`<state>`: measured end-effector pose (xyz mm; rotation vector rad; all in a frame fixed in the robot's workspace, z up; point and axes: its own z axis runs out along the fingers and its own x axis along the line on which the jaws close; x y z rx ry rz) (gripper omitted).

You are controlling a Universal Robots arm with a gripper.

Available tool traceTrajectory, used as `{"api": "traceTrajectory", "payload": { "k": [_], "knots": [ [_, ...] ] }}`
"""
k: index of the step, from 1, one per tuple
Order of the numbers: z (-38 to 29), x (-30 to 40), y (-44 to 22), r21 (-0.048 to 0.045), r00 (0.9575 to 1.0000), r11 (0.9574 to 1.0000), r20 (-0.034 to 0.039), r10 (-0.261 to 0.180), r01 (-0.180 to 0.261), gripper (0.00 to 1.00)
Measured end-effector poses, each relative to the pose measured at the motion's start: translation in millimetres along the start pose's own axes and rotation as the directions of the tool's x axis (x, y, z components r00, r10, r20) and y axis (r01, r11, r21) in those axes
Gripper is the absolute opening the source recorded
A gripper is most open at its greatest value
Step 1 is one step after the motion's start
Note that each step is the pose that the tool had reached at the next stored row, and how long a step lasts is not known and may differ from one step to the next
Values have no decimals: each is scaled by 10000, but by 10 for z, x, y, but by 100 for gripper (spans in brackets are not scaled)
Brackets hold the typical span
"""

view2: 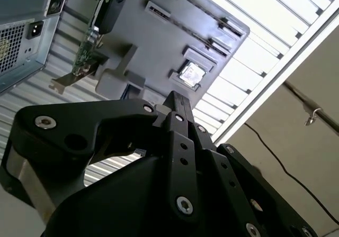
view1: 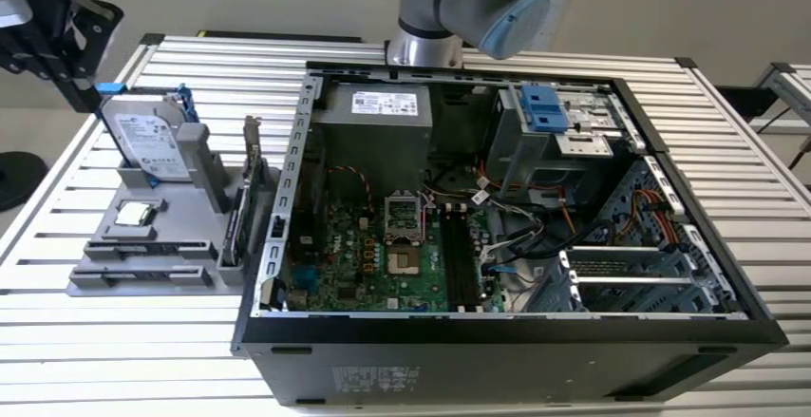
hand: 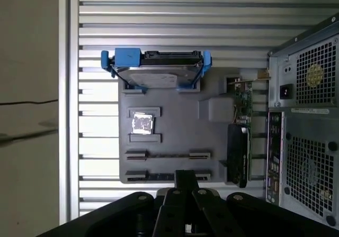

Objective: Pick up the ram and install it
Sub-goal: 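Reach for the ram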

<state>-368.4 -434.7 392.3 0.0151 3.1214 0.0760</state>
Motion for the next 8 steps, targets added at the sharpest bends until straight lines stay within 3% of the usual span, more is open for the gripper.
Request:
{"api": "traceTrajectory", "payload": {
  "k": [8],
  "knots": [
    [-1,32,-4,0,10000,10000,0,-6,6,0]
  ]
}}
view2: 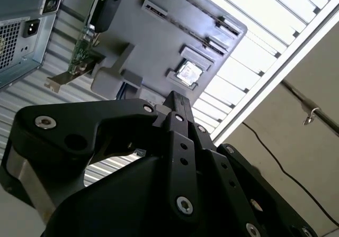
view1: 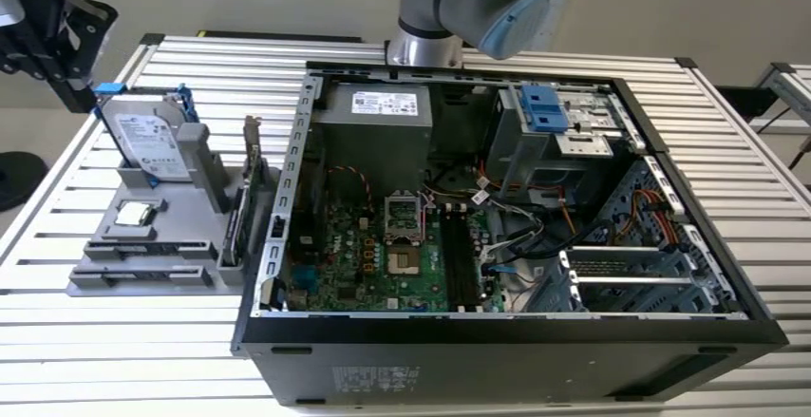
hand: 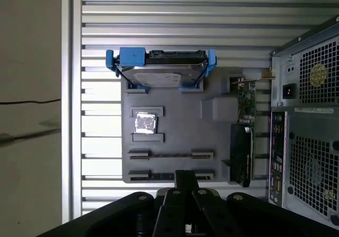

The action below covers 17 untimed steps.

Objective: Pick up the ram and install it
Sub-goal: 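Reach for the ram, then pick up the ram and move it above insertion slot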

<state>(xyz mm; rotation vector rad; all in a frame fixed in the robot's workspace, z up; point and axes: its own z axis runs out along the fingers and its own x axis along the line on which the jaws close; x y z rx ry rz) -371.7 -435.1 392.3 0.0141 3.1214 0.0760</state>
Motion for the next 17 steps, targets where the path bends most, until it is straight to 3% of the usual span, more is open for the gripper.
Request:
{"api": "traceTrajectory", "payload": {
  "k": [17],
  "knots": [
    [-3,-2,-60,0,10000,10000,-4,0,0,0]
  ]
}}
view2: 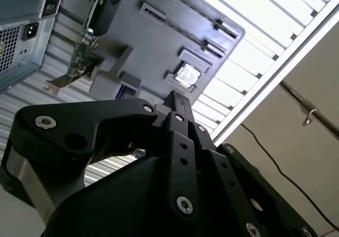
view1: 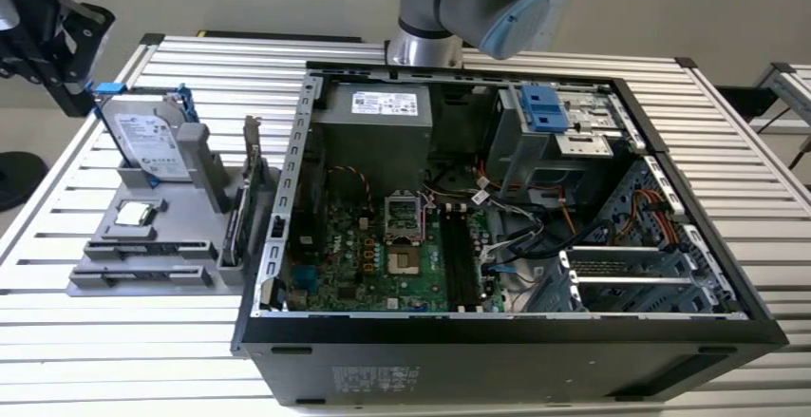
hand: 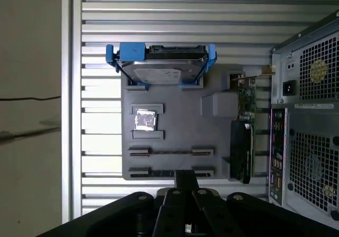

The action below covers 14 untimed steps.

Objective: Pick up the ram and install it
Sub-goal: 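Pick up the ram and move it above insertion slot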

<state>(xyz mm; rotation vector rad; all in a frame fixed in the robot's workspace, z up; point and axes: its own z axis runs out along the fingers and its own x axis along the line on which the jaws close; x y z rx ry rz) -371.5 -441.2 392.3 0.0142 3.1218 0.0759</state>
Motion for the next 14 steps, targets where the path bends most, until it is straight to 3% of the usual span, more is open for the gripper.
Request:
{"api": "traceTrajectory", "payload": {
  "k": [14],
  "knots": [
    [-6,-2,-130,0,10000,10000,-28,2,-2,0]
  ]
}}
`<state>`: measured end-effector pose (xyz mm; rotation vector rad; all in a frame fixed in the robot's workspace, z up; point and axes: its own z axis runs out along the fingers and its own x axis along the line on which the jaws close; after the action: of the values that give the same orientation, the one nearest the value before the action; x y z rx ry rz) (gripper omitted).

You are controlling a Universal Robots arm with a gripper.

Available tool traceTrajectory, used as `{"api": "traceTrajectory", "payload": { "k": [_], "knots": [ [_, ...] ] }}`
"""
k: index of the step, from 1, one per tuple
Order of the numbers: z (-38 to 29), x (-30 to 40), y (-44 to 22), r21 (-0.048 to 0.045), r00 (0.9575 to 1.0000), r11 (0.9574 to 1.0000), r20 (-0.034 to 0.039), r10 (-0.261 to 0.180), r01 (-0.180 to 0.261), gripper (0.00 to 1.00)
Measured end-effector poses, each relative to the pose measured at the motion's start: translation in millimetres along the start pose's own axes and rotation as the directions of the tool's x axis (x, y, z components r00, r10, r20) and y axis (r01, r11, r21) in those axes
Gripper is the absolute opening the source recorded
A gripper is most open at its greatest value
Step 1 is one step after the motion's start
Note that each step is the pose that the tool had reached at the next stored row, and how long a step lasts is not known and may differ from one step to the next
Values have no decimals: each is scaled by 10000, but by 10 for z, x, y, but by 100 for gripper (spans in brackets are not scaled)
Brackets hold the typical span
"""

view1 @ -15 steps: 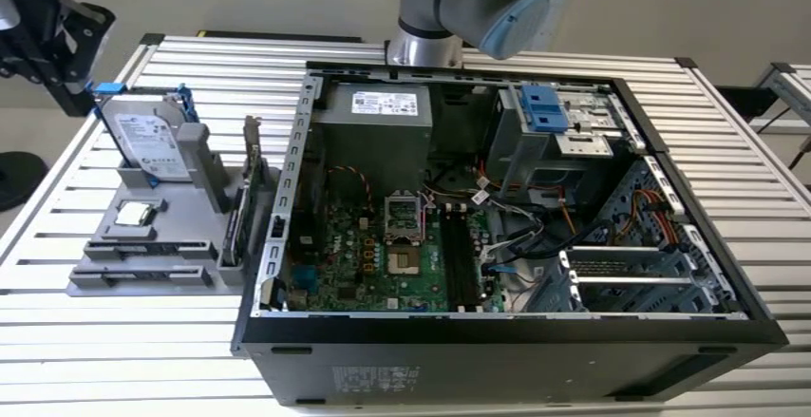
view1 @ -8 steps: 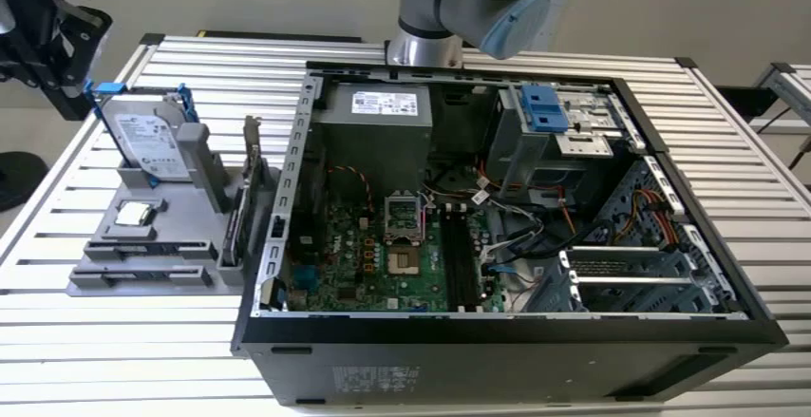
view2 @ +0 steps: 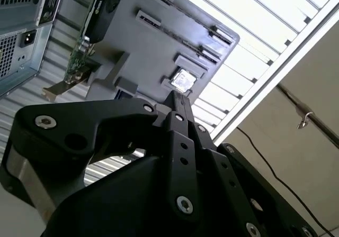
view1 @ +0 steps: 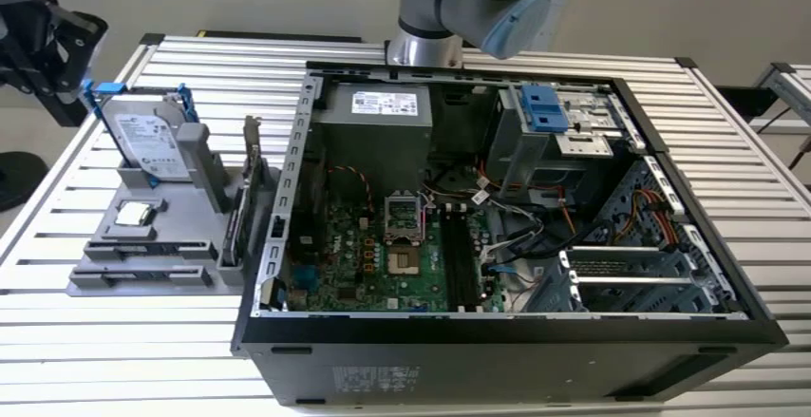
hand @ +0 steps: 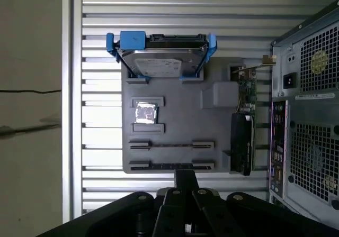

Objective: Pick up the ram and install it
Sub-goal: 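Pick up the ram and move it above insertion slot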

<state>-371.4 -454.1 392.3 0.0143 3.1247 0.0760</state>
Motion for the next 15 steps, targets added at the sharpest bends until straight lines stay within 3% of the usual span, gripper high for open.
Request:
{"api": "traceTrajectory", "payload": {
  "k": [15],
  "knots": [
    [-7,-1,-136,0,10000,10000,-26,1,-1,0]
  ]
}}
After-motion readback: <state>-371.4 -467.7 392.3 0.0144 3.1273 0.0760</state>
